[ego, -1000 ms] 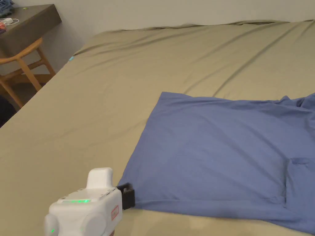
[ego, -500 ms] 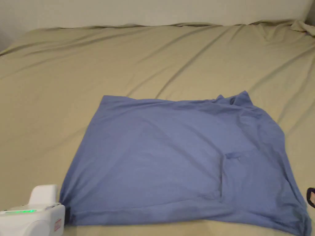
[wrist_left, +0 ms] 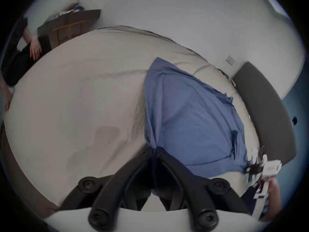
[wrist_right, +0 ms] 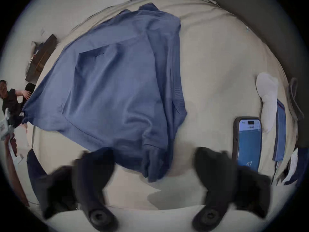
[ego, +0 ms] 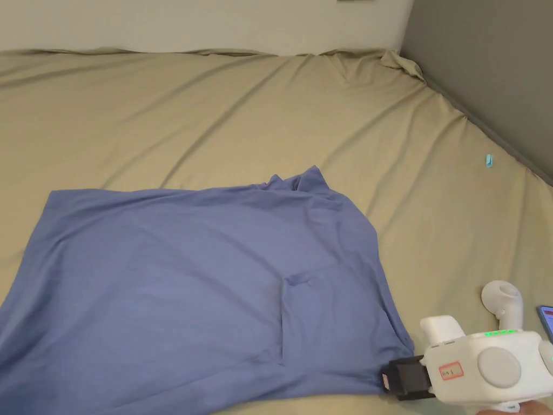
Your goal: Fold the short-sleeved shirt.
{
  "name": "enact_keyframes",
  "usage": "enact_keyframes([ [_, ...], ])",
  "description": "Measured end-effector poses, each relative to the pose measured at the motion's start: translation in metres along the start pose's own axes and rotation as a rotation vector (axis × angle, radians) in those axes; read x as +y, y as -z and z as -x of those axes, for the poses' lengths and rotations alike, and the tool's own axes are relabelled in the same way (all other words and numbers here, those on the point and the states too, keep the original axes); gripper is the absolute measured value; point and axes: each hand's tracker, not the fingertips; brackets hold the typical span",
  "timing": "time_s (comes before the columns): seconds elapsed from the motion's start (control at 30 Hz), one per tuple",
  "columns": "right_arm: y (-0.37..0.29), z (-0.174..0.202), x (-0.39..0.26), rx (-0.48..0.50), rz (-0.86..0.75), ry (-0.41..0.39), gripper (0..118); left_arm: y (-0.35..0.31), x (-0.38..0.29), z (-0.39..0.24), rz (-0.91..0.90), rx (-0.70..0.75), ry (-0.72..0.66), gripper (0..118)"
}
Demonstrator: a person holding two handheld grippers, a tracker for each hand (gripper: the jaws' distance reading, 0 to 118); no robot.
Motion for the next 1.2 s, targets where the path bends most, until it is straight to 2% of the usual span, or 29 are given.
enact_keyframes([
  [0.03, -0.001, 0.0, -0.001, -0.017, -0.008, 0.021, 48, 0.0, -0.001, 0.008, 0.005, -0.015, -0.036, 1],
  [0.07, -0.005, -0.002, -0.003, -0.066, -0.038, 0.041, 36, 0.0, -0.001, 0.013, 0.004, -0.027, -0.064, 1],
  [0.1, -0.011, -0.004, -0.004, 0.036, -0.054, 0.056, 8, -0.002, -0.001, 0.016, 0.006, -0.025, -0.067, 1],
  [0.13, -0.017, -0.006, -0.006, 0.093, -0.077, 0.072, 6, -0.004, -0.001, 0.014, 0.002, 0.009, -0.04, 1],
  [0.17, -0.024, -0.005, -0.007, 0.073, -0.09, 0.079, 6, -0.007, -0.003, 0.012, -0.009, 0.06, 0.022, 1],
  [0.23, -0.036, -0.002, -0.008, 0.075, -0.103, 0.048, 6, -0.013, -0.001, 0.012, -0.011, 0.037, 0.029, 1],
  [0.27, -0.046, -0.003, -0.01, 0.136, -0.147, 0.093, 6, -0.016, 0.001, 0.014, -0.014, -0.037, -0.04, 1],
  [0.33, -0.054, -0.011, -0.008, 0.262, -0.149, 0.239, 6, -0.017, 0.003, 0.016, -0.016, -0.125, -0.127, 1],
  [0.4, -0.058, -0.022, 0.001, 0.357, -0.181, 0.351, 6, -0.014, 0.014, 0.017, -0.025, -0.108, -0.125, 1],
  [0.5, -0.057, -0.036, 0.024, 0.438, -0.216, 0.516, 6, 0.0, 0.036, 0.021, -0.036, -0.153, -0.236, 1],
  [0.53, -0.057, -0.038, 0.032, 0.462, -0.23, 0.548, 6, 0.006, 0.046, 0.025, -0.043, -0.172, -0.275, 1],
  [0.7, -0.039, -0.046, 0.077, 0.461, -0.248, 0.712, 6, 0.043, 0.091, 0.04, -0.082, -0.199, -0.548, 1],
  [0.8, -0.017, -0.048, 0.106, 0.479, -0.232, 0.787, 6, 0.078, 0.122, 0.029, -0.071, -0.178, -0.538, 1],
  [0.87, -0.002, -0.043, 0.127, 0.454, -0.233, 0.79, 6, 0.107, 0.14, 0.016, -0.071, -0.156, -0.513, 1],
  [0.93, 0.014, -0.039, 0.146, 0.364, -0.195, 0.764, 6, 0.135, 0.155, 0.006, -0.034, -0.089, -0.503, 1],
  [1.0, 0.029, -0.031, 0.16, 0.286, -0.182, 0.714, 6, 0.161, 0.164, -0.008, -0.034, -0.003, -0.424, 1],
  [1.07, 0.044, -0.031, 0.171, 0.252, -0.148, 0.709, 6, 0.185, 0.168, -0.016, -0.048, 0.059, -0.345, 1],
  [1.2, 0.067, -0.028, 0.178, 0.146, -0.098, 0.616, 6, 0.231, 0.16, -0.021, 0.066, 0.193, -0.209, 1],
])
